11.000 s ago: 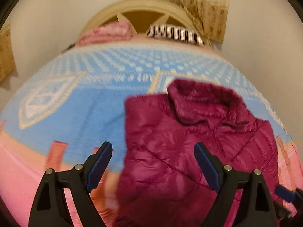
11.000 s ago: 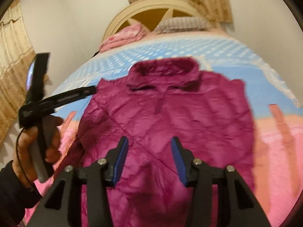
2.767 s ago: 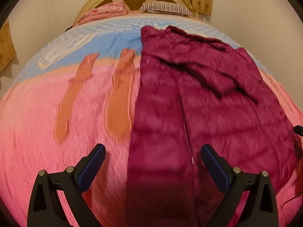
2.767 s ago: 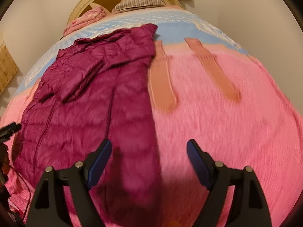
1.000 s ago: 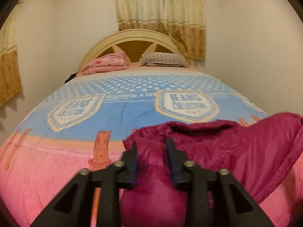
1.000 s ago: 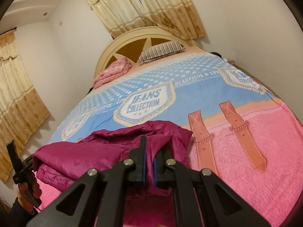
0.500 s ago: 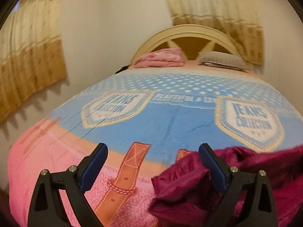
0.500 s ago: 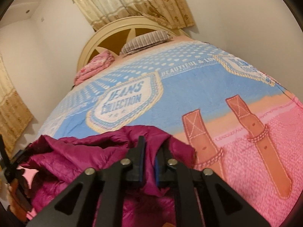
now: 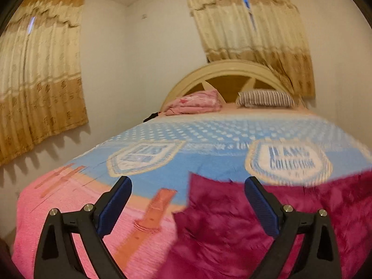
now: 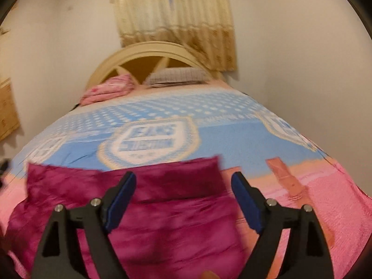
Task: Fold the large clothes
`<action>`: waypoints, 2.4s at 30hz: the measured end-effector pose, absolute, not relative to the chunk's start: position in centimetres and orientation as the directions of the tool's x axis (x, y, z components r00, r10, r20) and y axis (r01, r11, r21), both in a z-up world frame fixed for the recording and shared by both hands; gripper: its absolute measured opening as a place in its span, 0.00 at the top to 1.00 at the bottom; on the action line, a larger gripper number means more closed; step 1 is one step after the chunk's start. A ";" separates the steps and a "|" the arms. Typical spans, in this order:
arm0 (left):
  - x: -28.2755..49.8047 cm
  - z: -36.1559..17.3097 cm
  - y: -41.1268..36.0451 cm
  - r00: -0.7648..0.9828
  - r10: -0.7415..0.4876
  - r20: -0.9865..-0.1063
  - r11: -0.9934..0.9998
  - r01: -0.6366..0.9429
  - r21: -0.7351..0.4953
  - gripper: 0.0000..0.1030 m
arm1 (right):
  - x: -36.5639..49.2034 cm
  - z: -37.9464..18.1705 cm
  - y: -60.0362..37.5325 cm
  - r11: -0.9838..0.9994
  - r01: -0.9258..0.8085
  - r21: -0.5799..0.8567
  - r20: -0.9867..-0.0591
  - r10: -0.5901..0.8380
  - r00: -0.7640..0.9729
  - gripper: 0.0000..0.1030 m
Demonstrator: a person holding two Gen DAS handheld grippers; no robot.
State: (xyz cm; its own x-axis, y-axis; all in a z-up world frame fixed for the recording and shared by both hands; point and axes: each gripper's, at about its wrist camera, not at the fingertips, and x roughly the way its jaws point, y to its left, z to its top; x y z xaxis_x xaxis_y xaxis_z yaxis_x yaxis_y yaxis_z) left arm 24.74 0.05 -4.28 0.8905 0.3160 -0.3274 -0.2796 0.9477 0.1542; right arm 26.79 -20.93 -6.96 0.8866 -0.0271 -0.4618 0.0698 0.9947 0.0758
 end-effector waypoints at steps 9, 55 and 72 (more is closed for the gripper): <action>30.6 -8.0 -2.1 0.821 0.389 -0.419 0.915 -0.292 0.278 0.05 | 31.8 -11.5 -15.8 0.999 -0.018 -0.048 -0.568 -0.012 0.823 0.16; 37.2 -14.5 -1.4 0.611 0.406 -0.680 0.913 -0.251 0.321 0.01 | 36.6 -17.0 -16.9 0.999 0.030 -0.013 -0.763 -0.029 0.646 0.10; 29.2 -8.6 0.2 0.732 0.318 -0.602 0.947 -0.272 0.170 0.01 | 29.6 -12.3 -13.7 0.997 -0.073 -0.015 -0.702 0.042 0.711 0.10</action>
State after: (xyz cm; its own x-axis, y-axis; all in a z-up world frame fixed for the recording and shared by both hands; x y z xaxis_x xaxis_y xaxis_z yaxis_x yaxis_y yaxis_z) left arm 29.19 0.21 -8.62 0.7322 0.3182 -0.6021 -0.2718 0.9472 0.1700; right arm 29.64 -13.69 -12.32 0.7110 0.0419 -0.7020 -0.0733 0.9972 -0.0147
